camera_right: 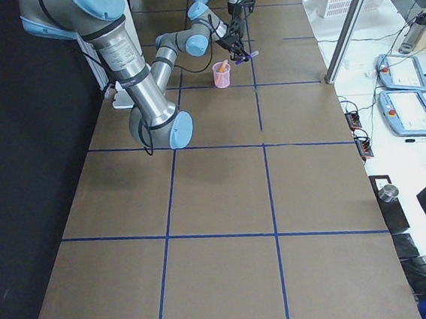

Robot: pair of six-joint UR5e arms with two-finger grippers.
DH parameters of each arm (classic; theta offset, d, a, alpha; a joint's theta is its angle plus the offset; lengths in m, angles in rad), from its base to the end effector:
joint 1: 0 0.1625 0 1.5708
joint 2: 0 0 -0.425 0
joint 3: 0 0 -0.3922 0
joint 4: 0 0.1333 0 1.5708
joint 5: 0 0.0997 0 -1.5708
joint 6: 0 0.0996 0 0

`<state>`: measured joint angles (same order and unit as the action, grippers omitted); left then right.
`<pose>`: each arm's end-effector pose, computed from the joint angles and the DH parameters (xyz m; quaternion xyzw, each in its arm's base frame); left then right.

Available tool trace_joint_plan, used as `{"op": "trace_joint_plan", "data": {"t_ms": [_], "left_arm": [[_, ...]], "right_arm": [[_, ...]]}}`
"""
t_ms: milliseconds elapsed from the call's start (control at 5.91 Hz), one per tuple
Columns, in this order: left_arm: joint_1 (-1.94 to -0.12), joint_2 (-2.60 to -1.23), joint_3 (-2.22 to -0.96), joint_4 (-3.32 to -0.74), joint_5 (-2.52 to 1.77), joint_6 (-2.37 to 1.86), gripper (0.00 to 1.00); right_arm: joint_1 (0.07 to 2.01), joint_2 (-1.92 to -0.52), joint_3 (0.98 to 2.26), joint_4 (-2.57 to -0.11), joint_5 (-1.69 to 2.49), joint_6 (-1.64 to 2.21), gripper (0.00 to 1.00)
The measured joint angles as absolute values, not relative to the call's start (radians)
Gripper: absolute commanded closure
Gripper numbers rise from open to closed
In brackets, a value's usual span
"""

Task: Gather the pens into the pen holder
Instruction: 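Carry the purple highlighter over the pink holder and drop it inside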

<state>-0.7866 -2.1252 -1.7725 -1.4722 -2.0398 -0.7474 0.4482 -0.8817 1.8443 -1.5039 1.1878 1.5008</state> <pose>0.3911 -0.5171 0.2641 0.0739 0.3762 0.0919 0.9190 -0.4893 -0.4245 0.1308 0.2840 -0.4247 0.2527 0.8217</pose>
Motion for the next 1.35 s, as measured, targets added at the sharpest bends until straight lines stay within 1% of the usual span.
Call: {"op": "trace_joint_plan", "data": {"t_ms": [169, 508, 847, 1016, 1185, 1354], "left_arm": [[-0.785, -2.127, -1.77, -1.473, -2.04, -0.751, 0.0], [-0.783, -2.128, -1.766, -1.473, -2.04, -0.754, 0.0], [-0.782, -2.13, -1.763, -1.474, -2.04, -0.755, 0.0], [-0.783, -2.132, -1.763, -1.474, -2.04, -0.756, 0.0], [-0.783, -2.134, -1.763, -1.474, -2.04, -0.756, 0.0], [-0.783, -2.136, -1.763, -1.474, -2.04, -0.756, 0.0]], "right_arm": [[0.38, -0.87, 1.837, -1.507, 1.067, 1.536, 1.0], [0.253, -0.867, 1.779, -1.506, 0.878, 1.558, 1.0], [0.197, -0.868, 1.737, -1.503, 0.812, 1.561, 0.98], [0.185, -0.866, 1.717, -1.501, 0.801, 1.566, 0.31], [0.179, -0.865, 1.709, -1.5, 0.797, 1.569, 0.0], [0.177, -0.862, 1.706, -1.501, 0.799, 1.567, 0.0]]}}
